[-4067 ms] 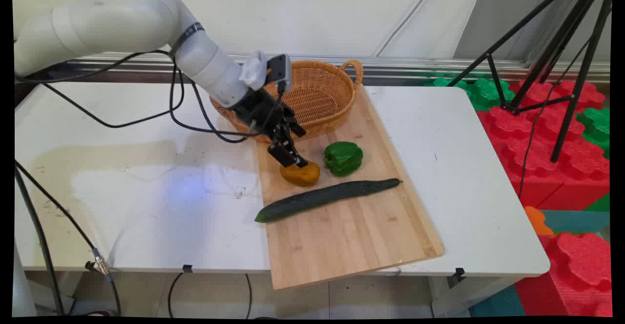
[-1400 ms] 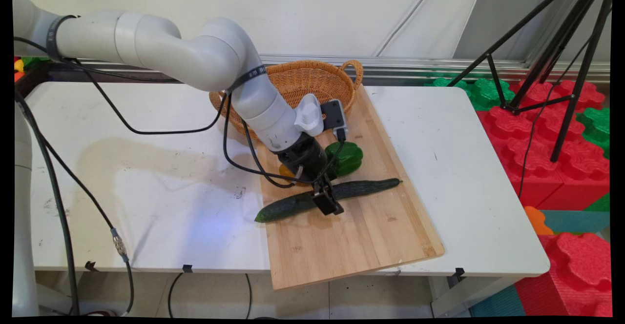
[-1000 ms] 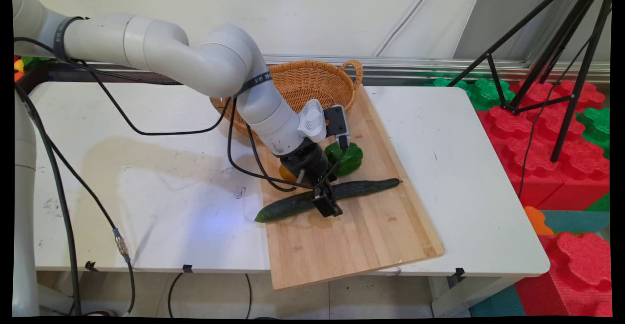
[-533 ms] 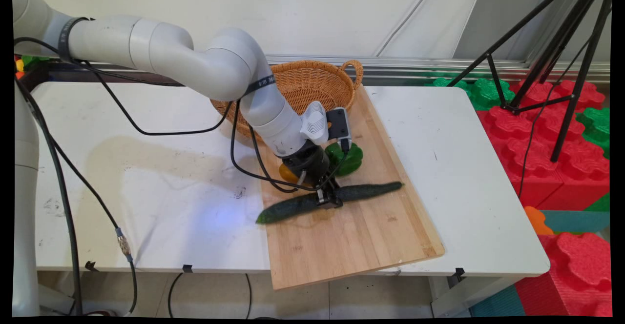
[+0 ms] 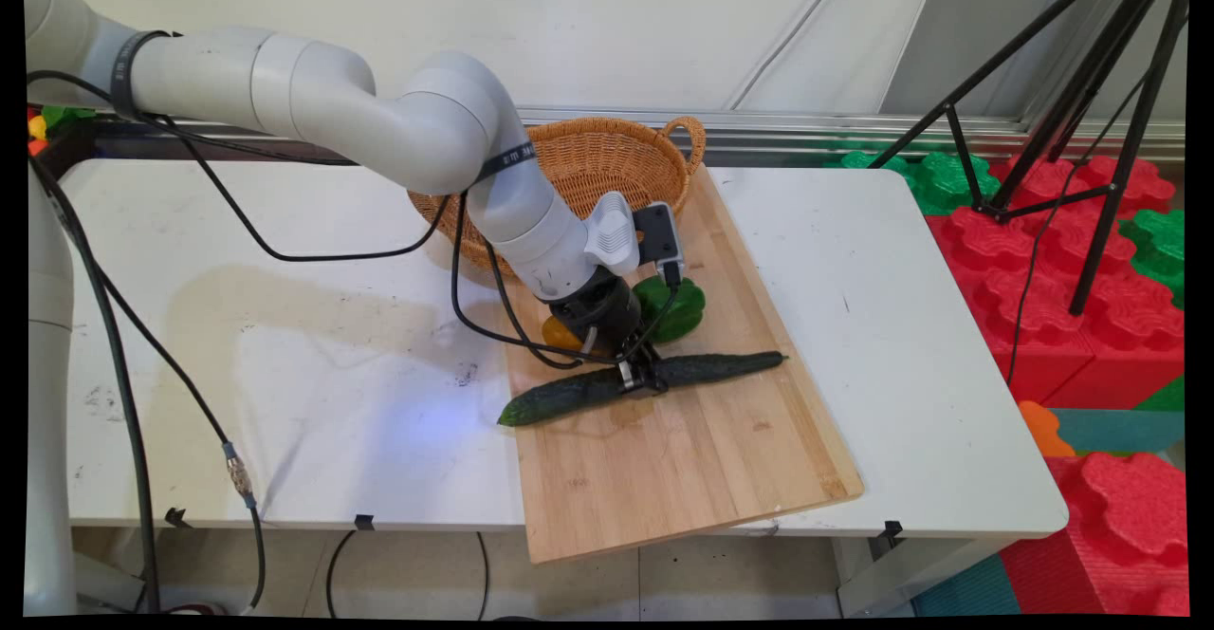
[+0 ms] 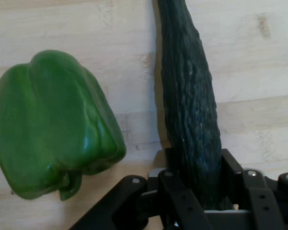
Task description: Place the picked object in the vegetable basket
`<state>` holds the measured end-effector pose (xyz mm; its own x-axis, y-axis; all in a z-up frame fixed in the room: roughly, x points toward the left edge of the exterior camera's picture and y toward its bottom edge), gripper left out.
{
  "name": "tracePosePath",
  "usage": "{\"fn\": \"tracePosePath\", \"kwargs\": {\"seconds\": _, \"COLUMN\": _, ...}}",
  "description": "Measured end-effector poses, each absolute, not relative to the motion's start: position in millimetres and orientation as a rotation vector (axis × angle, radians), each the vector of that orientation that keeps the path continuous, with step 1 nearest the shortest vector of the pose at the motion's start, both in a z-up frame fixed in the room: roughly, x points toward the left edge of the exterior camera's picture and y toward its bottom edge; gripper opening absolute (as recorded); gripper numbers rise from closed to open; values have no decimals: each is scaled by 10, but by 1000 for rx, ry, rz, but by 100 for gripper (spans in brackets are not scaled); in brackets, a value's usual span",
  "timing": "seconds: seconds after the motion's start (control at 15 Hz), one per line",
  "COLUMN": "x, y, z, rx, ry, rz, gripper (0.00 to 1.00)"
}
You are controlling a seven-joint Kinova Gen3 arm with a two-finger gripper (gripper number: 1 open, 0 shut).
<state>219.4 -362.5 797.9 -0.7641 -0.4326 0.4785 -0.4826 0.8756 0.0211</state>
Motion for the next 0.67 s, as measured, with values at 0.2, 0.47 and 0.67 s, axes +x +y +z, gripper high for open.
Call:
{"fn": "tracePosePath", "kwargs": {"seconds": 0.2, "x": 2210, "y": -3627, "z": 8030, "rx": 690, "ry": -2540, "rz": 136, "gripper": 0}}
{"fn": "tracePosePath", "kwargs": {"seconds": 0.47, "x": 2272, "y": -3601, "z": 8184, "rx": 706, "ry": -2497, "rz": 135, "gripper": 0}}
{"fn": "tracePosePath", "kwargs": {"seconds": 0.67, "x": 2341, "y": -3571, "z": 8344, "rx": 703, "ry": -2464, "rz": 142, "gripper": 0}}
